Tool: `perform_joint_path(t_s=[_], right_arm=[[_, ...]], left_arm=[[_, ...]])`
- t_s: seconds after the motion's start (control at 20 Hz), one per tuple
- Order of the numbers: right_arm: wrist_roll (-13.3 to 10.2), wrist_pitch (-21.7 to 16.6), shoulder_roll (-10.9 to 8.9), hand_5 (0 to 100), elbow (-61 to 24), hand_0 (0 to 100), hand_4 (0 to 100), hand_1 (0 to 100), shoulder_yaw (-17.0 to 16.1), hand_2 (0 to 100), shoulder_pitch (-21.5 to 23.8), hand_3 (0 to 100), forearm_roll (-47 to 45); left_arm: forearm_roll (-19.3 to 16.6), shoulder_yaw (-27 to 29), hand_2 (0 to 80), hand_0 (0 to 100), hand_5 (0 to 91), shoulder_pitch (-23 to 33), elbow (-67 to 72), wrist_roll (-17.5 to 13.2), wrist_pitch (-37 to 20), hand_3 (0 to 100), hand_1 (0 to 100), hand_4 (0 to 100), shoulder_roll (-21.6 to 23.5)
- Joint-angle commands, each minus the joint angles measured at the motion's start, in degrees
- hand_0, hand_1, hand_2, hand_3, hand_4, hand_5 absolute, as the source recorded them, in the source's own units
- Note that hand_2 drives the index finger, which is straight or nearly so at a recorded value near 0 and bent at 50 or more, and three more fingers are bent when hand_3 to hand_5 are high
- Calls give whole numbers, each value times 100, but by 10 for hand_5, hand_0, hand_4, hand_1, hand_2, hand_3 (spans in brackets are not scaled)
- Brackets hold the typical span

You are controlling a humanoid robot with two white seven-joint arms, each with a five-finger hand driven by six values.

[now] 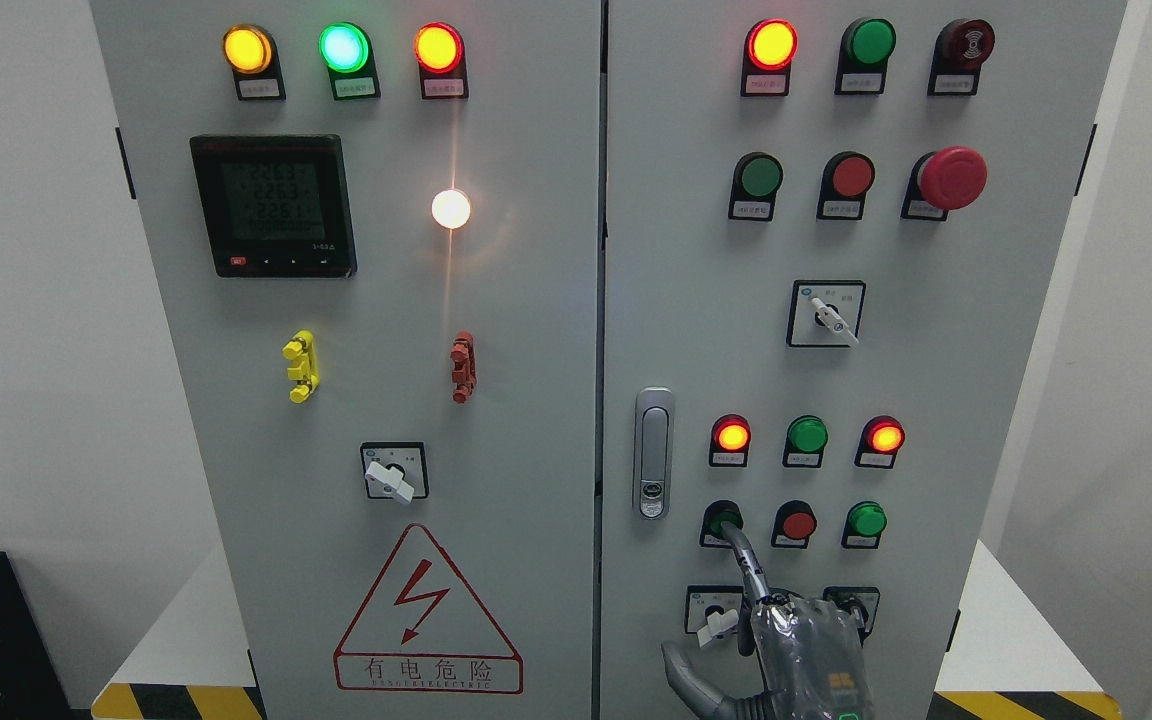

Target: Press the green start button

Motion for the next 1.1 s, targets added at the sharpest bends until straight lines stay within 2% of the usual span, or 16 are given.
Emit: perform_joint_path(t_s=[0.0, 1.05], right_arm=[[40, 22, 2, 1000, 153, 215, 893, 349, -43, 22, -47, 903, 2], [31, 22, 2, 1000, 65, 221, 891, 352, -43, 29, -56, 914, 10]], left_arm=[[0, 0, 0, 120, 0, -158, 167, -2, 2, 0, 556, 0, 0], [0, 0, 0, 120, 0, -158, 167, -2, 2, 0, 556, 0, 0]])
